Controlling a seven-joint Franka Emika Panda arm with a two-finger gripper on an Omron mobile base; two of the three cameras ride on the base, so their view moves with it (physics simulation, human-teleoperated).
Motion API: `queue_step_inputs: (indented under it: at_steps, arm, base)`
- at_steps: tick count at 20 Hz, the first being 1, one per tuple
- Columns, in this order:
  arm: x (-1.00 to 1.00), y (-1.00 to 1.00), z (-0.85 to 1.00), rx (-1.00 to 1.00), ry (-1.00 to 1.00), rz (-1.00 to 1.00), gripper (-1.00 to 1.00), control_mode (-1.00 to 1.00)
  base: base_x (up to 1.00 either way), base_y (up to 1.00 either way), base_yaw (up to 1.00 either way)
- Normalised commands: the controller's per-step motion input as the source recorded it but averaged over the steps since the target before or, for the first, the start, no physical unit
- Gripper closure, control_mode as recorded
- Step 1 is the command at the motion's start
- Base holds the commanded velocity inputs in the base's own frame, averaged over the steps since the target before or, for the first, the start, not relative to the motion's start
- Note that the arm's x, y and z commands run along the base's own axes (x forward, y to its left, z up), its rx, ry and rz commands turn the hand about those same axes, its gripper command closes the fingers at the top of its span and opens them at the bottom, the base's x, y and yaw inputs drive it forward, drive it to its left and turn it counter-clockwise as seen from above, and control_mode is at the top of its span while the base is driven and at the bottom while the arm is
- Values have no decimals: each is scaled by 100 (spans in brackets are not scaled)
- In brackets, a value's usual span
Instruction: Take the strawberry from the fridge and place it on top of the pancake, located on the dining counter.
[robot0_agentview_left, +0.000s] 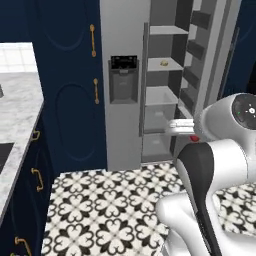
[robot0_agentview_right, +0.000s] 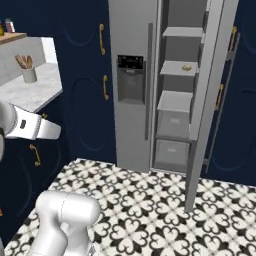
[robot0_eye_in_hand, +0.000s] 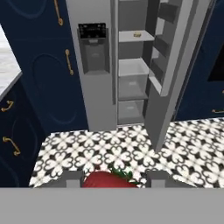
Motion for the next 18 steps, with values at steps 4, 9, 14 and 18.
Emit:
queue_step_inputs:
  at_steps: [4,9,14,18]
  arm:
    - [0,0,0,0,0,0,100,100]
    - [0,0,0,0,0,0,100,100]
    - [0,0,0,0,0,0,100,100]
    - [0,0,0,0,0,0,100,100]
  base:
    - [-100,12,-1]
    - [-100,1,-10]
    - [-100,0,-13]
    - [-100,0,-12]
